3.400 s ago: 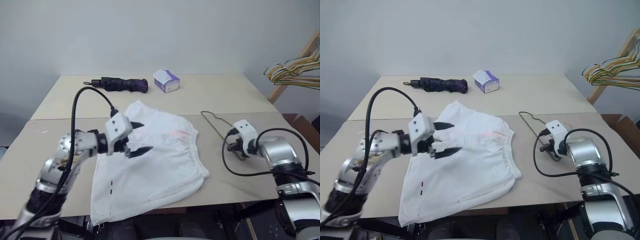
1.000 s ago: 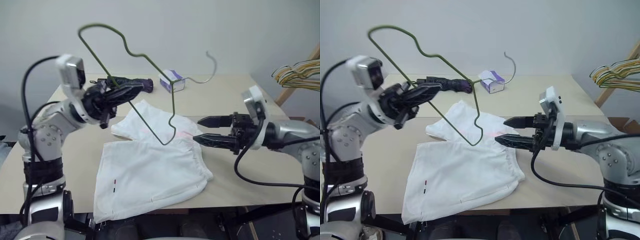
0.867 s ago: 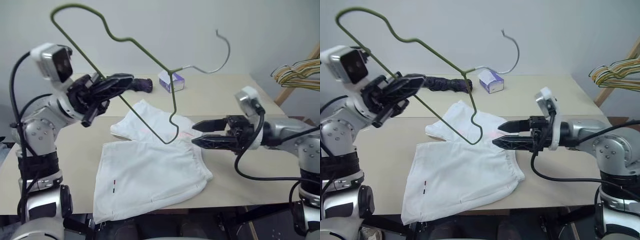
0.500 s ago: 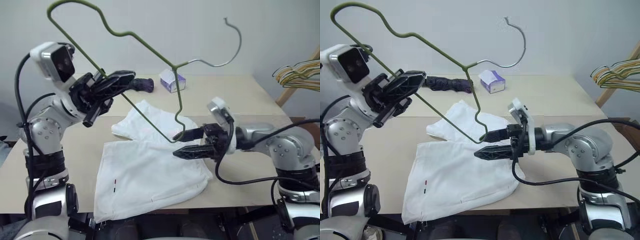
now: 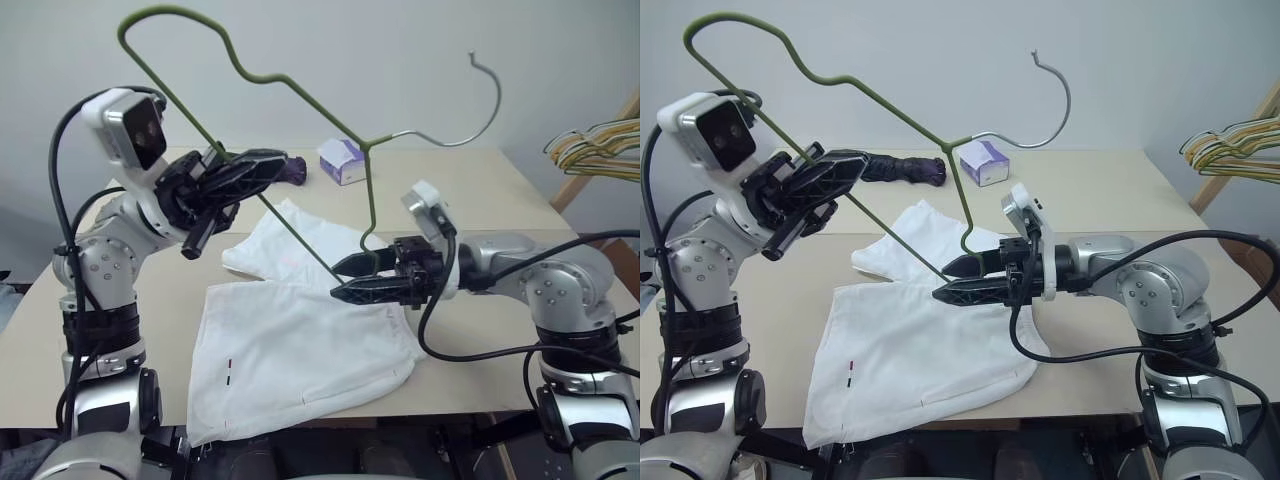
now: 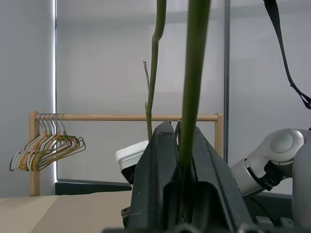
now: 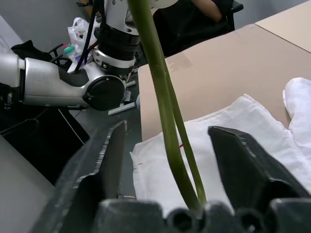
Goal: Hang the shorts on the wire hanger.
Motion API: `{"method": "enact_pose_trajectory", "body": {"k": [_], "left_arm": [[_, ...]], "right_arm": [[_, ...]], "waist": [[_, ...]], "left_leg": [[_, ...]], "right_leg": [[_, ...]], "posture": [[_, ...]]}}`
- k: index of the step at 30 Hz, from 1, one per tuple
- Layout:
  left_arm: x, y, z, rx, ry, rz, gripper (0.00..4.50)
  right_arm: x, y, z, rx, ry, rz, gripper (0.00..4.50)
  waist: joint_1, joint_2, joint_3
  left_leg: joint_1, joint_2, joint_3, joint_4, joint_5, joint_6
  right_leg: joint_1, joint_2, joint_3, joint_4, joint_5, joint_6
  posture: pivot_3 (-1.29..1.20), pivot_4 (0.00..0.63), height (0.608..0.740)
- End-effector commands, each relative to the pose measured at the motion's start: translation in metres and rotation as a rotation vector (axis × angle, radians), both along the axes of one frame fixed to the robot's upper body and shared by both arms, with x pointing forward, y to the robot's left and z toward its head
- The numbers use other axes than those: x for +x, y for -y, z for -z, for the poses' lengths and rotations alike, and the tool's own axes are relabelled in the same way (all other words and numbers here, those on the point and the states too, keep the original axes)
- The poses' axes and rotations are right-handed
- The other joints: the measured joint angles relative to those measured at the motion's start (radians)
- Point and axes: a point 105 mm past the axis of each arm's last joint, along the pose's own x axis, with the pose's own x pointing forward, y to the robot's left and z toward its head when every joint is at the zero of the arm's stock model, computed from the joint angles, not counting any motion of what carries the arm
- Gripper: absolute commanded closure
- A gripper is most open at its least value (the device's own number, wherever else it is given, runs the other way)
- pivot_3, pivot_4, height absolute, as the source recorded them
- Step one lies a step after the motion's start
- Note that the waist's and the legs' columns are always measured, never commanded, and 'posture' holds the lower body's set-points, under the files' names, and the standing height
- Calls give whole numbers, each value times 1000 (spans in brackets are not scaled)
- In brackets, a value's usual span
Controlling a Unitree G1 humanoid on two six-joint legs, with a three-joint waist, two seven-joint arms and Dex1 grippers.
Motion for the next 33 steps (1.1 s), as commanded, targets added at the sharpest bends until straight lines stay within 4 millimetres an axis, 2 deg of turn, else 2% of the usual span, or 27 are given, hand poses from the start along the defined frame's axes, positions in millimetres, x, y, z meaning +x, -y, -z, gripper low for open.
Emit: {"method": "enact_pose_trajectory", "body": {"k": [1,5,6,10,13,17,22,23,24,25,28,31,32,33], "left_arm": [[0,-2,-7,-7,52,-12,4500],[2,-2,-8,-11,65,-21,4500],[3,-2,-8,-10,68,-29,4500],[10,-2,-5,-2,60,-65,4500],[15,1,3,29,25,-93,3726],[23,4,14,74,-24,-142,2389],[39,8,48,233,-116,-256,863],[41,6,53,252,-128,-281,456],[44,4,60,281,-137,-319,327],[48,1,66,305,-153,-362,17],[52,-5,82,406,-126,-458,17],[47,-7,104,568,-60,-507,17],[45,-8,109,598,-55,-508,17],[44,-8,115,635,-36,-515,17]], "right_arm": [[0,-2,-3,-18,58,4,2737],[5,-2,5,-53,71,35,4221],[6,-2,6,-59,75,43,4473],[8,-2,7,-56,81,59,4473],[10,-3,3,-36,89,69,4500],[9,-4,-7,16,95,75,4500],[16,4,-25,112,85,147,4500],[19,8,-27,119,75,181,4500],[23,15,-26,117,55,226,4500],[26,24,-23,100,34,272,4500],[24,51,-8,34,-54,358,4500],[4,96,20,-67,-150,475,4500],[-3,104,25,-95,-159,492,4500],[-11,111,34,-121,-244,483,4500]], "waist": [[0,0,0],[-1,0,0],[-1,0,0],[-1,0,0],[-1,0,0],[-1,0,0],[-3,0,0],[-3,0,0],[-3,0,0],[-4,0,0],[0,0,0],[8,0,0],[11,0,0],[8,1,1]], "left_leg": [[0,0,0,0,0,0],[0,0,0,0,0,0],[0,0,0,0,0,0],[0,0,0,0,0,0],[0,0,0,0,0,0],[0,0,0,0,0,0],[0,0,0,0,0,0],[0,0,0,0,0,0],[0,0,0,0,0,0],[0,0,0,0,0,0],[-1,0,0,0,0,0],[-1,0,0,-1,-1,1],[-3,0,0,-2,-1,1],[-4,-1,0,-2,-1,1]], "right_leg": [[0,0,0,0,0,0],[0,0,0,0,0,0],[0,0,0,0,0,0],[0,0,0,0,0,0],[0,0,0,0,0,0],[0,0,0,0,0,0],[0,0,0,0,0,0],[0,0,0,0,0,0],[0,0,0,0,0,0],[-1,0,0,0,0,0],[-1,0,0,0,0,0],[-1,-1,-1,-3,0,0],[-1,-1,-1,-4,0,0],[-2,-2,-1,-4,0,0]], "posture": [[-51,0,740],[-52,0,740],[-52,0,740],[-54,0,740],[-56,0,740],[-63,0,740],[-72,0,740],[-75,0,740],[-76,0,740],[-76,0,740],[-75,0,740],[-67,0,740],[-68,0,740],[-76,0,740]]}}
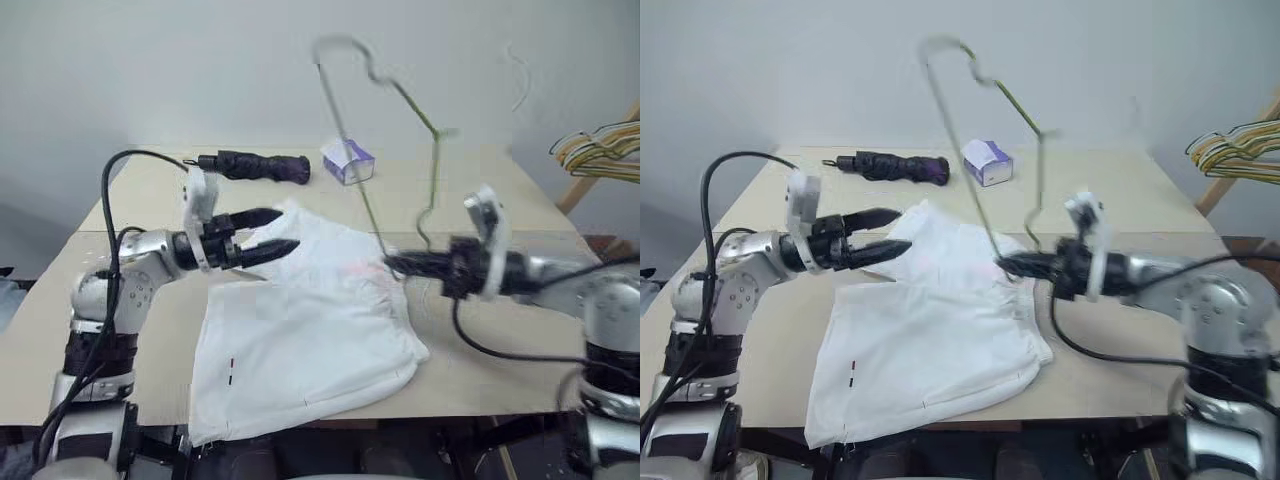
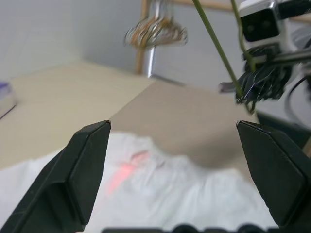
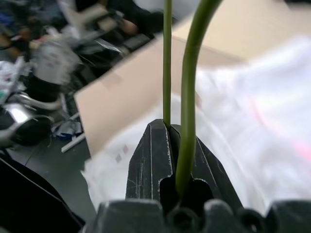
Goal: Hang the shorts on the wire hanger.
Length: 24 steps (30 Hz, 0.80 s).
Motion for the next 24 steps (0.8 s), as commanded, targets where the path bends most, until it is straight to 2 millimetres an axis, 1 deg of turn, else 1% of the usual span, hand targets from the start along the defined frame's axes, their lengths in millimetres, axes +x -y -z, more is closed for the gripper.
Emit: {"method": "enact_pose_trajectory", "body": {"k": [1,4,6,10,14,17,20,24], "left_arm": [[-7,6,3,131,94,25,17],[-13,7,14,198,89,45,17],[-15,8,18,229,94,59,17],[-17,11,20,251,102,83,17],[-17,11,21,278,107,85,17],[-19,7,23,299,105,76,17],[-22,4,24,304,100,76,17],[-22,4,24,301,106,68,17]], "right_arm": [[-24,20,2,-25,-79,-5,4500],[-49,42,24,-10,-328,-3,4500],[-58,52,32,16,-453,2,4500],[-69,78,60,37,-713,72,4500],[-70,94,81,9,-792,124,4500],[-72,99,90,0,-803,125,4500],[-72,98,93,2,-800,109,4500],[-73,92,91,16,-747,52,4500]], "waist": [[-8,2,1],[-17,2,1],[-25,2,1],[-35,2,1],[-34,2,1],[-33,2,1],[-31,2,1],[-27,2,1]], "left_leg": [[0,0,0,0,0,0],[0,0,0,0,0,0],[2,0,0,1,0,0],[5,0,0,1,0,0],[5,0,-2,2,0,1],[4,0,-2,1,0,1],[4,-1,-2,2,0,1],[5,0,-2,2,0,1]], "right_leg": [[-1,0,1,1,0,0],[-1,1,1,1,0,0],[0,1,2,1,0,0],[2,1,3,0,-1,-3],[3,1,4,0,-1,-2],[2,1,4,1,0,1],[2,1,4,1,0,1],[2,1,4,1,0,1]], "posture": [[-81,0,740],[-88,0,740],[-90,0,740],[-89,0,740],[-65,0,740],[-60,0,740],[-56,0,740],[-52,0,740]]}}
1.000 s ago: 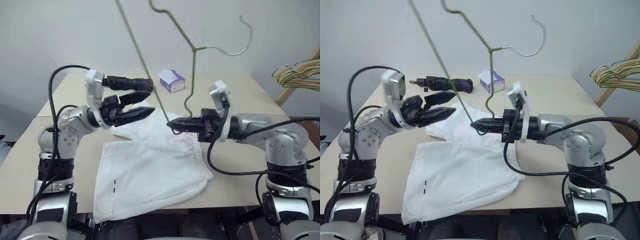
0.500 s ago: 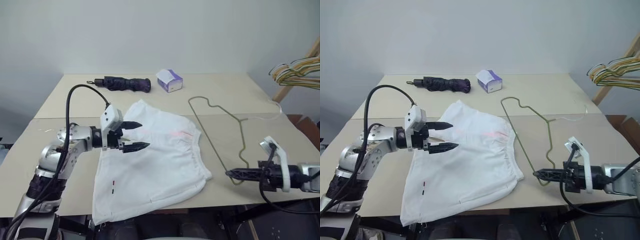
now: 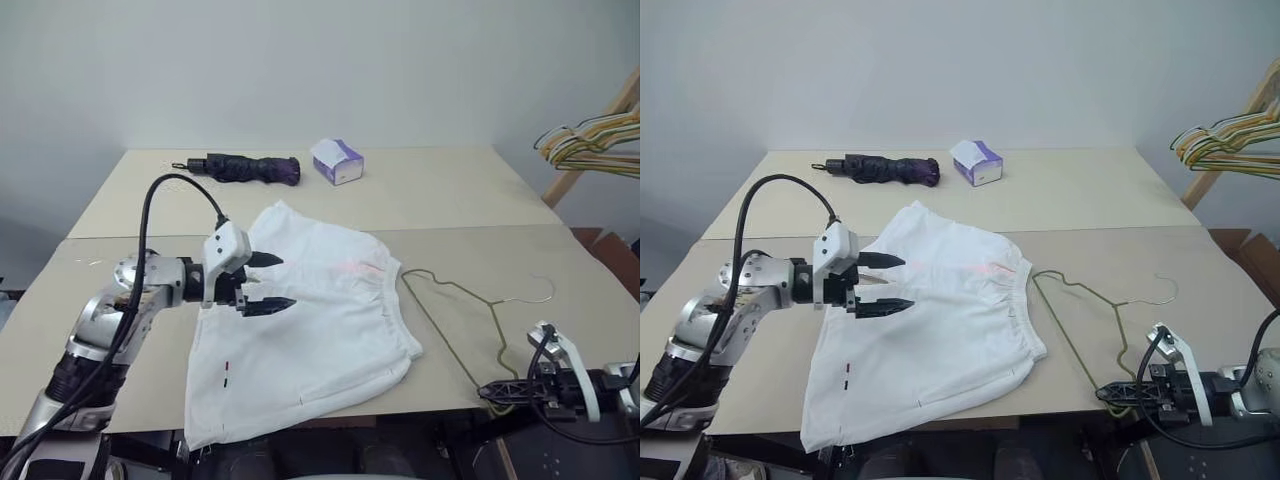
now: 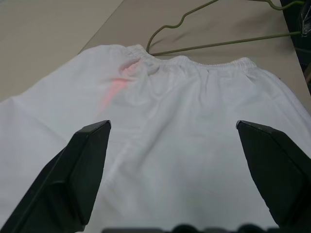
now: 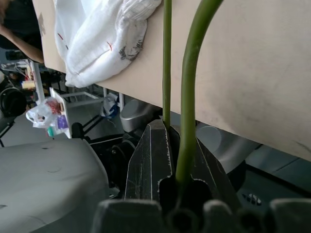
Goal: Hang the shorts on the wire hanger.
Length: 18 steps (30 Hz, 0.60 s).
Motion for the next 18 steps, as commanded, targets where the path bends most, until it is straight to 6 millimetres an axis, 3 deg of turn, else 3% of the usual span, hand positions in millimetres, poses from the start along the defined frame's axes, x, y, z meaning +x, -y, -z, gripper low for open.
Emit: {"method": "enact_pose_trajectory", "body": {"k": [1,12,18], "left_arm": [[0,1,-16,-13,71,9,17],[2,2,-8,0,77,6,17],[3,5,-5,10,84,1,17]], "right_arm": [[4,-6,-11,36,84,-57,4500],[-6,-9,-2,-70,138,-229,4500],[11,2,-2,-146,155,-225,4500]], "waist": [[3,0,0],[20,0,0],[18,0,0]], "left_leg": [[0,0,0,0,0,0],[0,0,1,0,0,0],[0,0,2,1,0,0]], "right_leg": [[0,0,0,0,0,0],[0,0,0,0,0,0],[0,0,0,0,0,0]], "posture": [[-52,0,740],[-50,0,740],[-40,0,740]]}}
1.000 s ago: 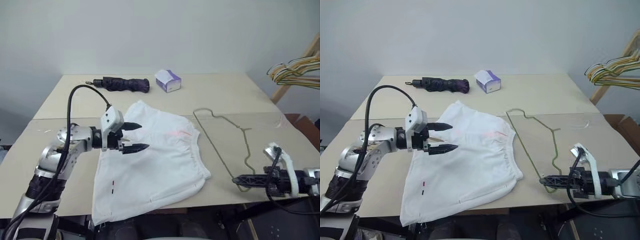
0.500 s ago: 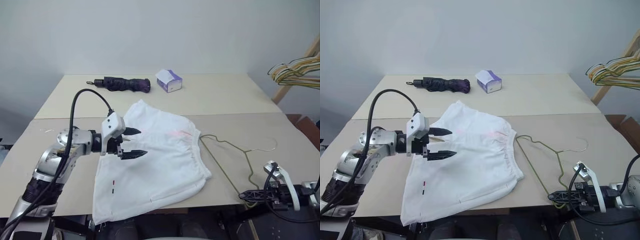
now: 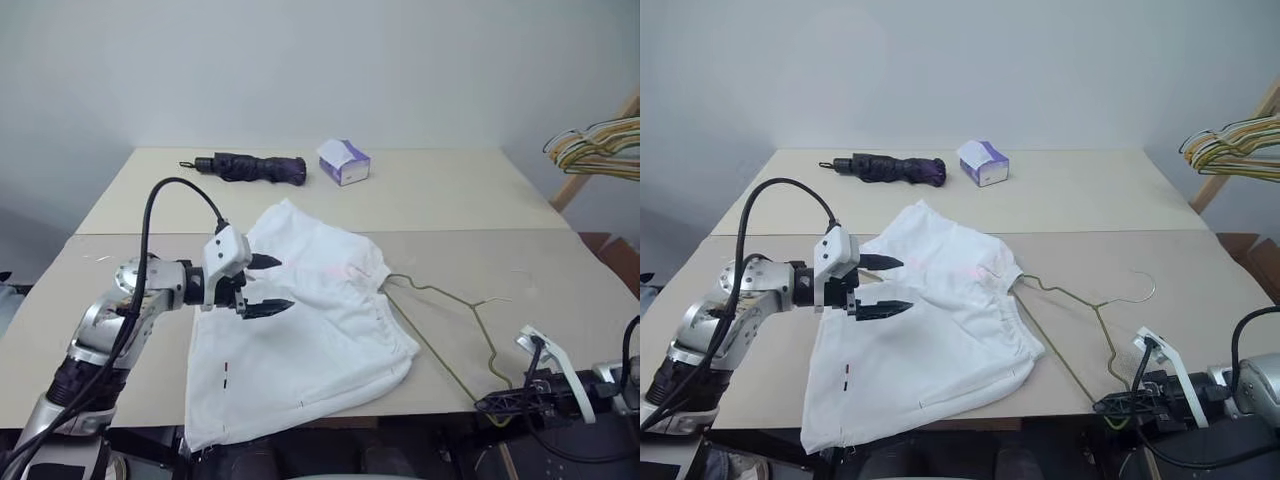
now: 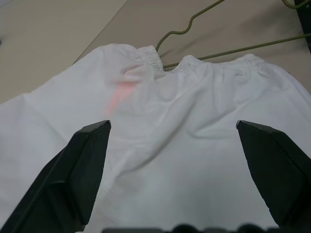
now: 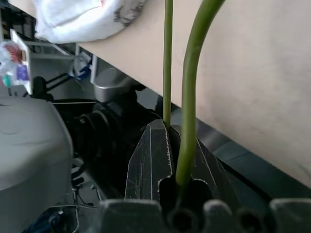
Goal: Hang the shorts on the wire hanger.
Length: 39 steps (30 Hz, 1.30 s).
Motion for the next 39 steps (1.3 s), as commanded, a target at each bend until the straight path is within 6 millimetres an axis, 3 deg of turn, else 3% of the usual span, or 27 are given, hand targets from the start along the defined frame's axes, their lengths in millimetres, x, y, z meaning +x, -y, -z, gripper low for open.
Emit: {"method": "enact_pose_trajectory", "body": {"k": [1,9,14,22,28,35,39], "left_arm": [[1,5,-6,-1,48,11,17],[2,7,-1,11,54,-4,17],[1,12,-1,8,54,11,17],[1,15,1,14,55,23,17],[4,20,2,16,60,27,17],[5,23,3,8,74,9,17],[5,22,4,-1,77,-8,17]], "right_arm": [[13,8,-11,-28,52,-25,4500],[8,5,-28,29,65,-183,4500],[27,2,-37,72,113,-139,4500],[28,-1,-12,-10,57,-200,4500],[46,0,-9,-56,68,-210,4500],[71,-16,-32,47,111,-183,4500],[67,-20,-43,96,127,-226,4500]], "waist": [[1,0,0],[7,0,0],[2,1,0],[10,1,0],[1,1,0],[3,2,0],[12,2,0]], "left_leg": [[0,0,0,0,0,0],[0,0,0,0,0,0],[0,0,0,0,0,0],[0,0,0,0,0,0],[0,0,0,1,0,0],[0,0,1,1,0,0],[0,0,0,1,0,0]], "right_leg": [[0,0,0,0,0,0],[0,0,0,0,0,0],[0,0,0,1,0,0],[0,0,0,1,0,0],[0,0,0,2,0,0],[-1,0,0,3,0,0],[-1,0,0,3,0,0]], "posture": [[-39,0,740],[-28,0,740],[-20,0,740],[-24,0,740],[-25,0,740],[-6,0,740],[10,0,740]]}}
